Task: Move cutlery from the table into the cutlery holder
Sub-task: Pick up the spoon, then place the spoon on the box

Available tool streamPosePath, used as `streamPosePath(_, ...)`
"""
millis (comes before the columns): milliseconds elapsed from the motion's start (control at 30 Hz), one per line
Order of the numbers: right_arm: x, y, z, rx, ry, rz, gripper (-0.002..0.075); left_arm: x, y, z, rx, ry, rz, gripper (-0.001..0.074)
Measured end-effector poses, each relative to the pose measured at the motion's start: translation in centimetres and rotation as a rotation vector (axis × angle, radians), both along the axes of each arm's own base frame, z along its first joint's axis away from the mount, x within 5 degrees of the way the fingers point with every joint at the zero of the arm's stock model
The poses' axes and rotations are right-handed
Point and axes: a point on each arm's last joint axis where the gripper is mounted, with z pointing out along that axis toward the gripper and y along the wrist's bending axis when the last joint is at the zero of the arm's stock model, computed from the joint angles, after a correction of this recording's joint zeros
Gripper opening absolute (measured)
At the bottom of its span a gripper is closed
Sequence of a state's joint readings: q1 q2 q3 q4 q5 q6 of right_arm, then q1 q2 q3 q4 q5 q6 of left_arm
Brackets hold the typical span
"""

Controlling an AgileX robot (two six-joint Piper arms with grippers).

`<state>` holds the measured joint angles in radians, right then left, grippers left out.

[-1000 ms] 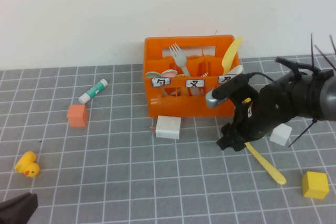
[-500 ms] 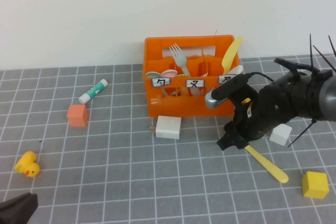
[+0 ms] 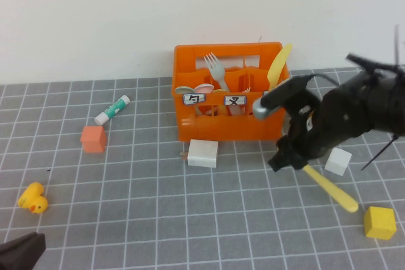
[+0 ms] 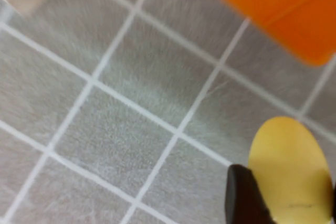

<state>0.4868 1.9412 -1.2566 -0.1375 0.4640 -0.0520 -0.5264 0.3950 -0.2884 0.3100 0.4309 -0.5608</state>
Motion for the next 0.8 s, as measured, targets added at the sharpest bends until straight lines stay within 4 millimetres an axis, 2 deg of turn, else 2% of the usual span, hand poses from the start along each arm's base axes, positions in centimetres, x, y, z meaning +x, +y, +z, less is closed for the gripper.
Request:
streamPosePath(267, -1.4, -0.6, 5.9, 0.048, -0.106, 0.008, 0.0316, 0.0, 0.0, 0.0, 0.004, -0.002, 0.0, -0.0001)
streamPosePath(467, -3.6, -0.5, 11.3, 0.101, -0.237, 0.083, 0.0316, 0.0, 0.0, 0.0, 0.007, -0.004, 0.0, -0.0001)
streamPosePath(633, -4.7, -0.4, 15.8, 0.208, -0.458, 0.128, 0.0316, 0.0, 0.0, 0.0, 0.009, -0.005, 0.0, -0.0001)
streamPosePath(800, -4.0, 0.3, 18.5, 0.346, -0.719, 0.155, 0.0316, 0.0, 0.0, 0.0, 0.011, -0.006, 0.0, -0.0001)
